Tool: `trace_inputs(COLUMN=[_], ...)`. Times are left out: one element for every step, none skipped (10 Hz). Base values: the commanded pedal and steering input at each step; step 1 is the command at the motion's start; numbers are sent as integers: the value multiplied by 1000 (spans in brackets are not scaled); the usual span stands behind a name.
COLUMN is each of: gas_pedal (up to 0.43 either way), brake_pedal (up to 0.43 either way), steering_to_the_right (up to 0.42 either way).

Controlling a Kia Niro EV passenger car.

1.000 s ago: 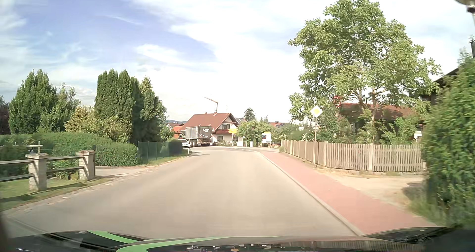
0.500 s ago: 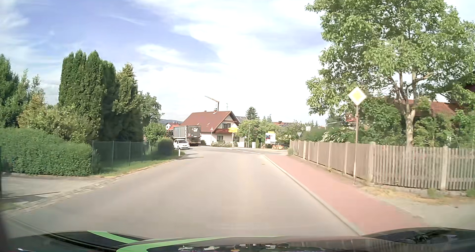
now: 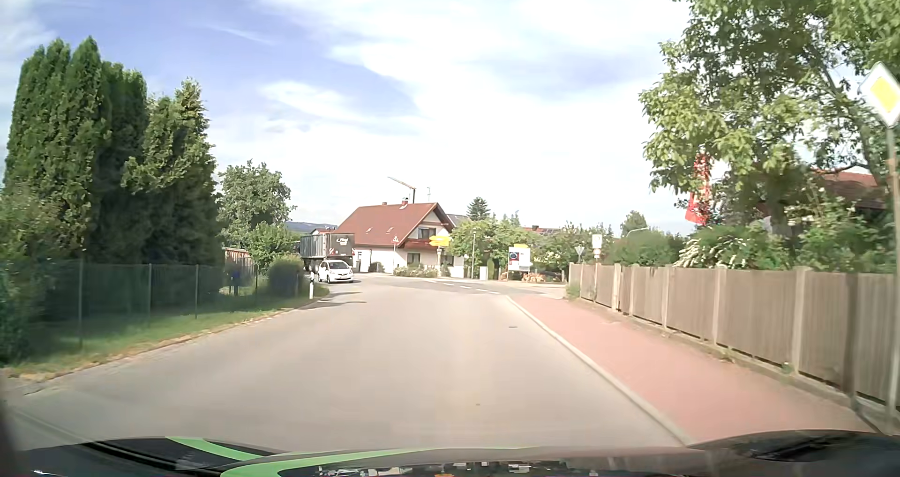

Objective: Follow the waypoints while adhering to traffic rules and regulations

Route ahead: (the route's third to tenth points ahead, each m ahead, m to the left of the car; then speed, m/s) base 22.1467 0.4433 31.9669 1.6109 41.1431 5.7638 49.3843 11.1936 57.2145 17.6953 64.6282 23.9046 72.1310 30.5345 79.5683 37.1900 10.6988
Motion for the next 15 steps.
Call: trace_inputs(gas_pedal=[0,0,0,0,0,0,0,0,0,0,0,0,8,8,8], brake_pedal=[0,0,0,0,0,0,0,0,0,0,0,0,0,0,0], steering_to_the_right=[-2,-3,-3,-3,-2,-3,-3,-3,-3,-4,-6,-8,-9,-15,-19])
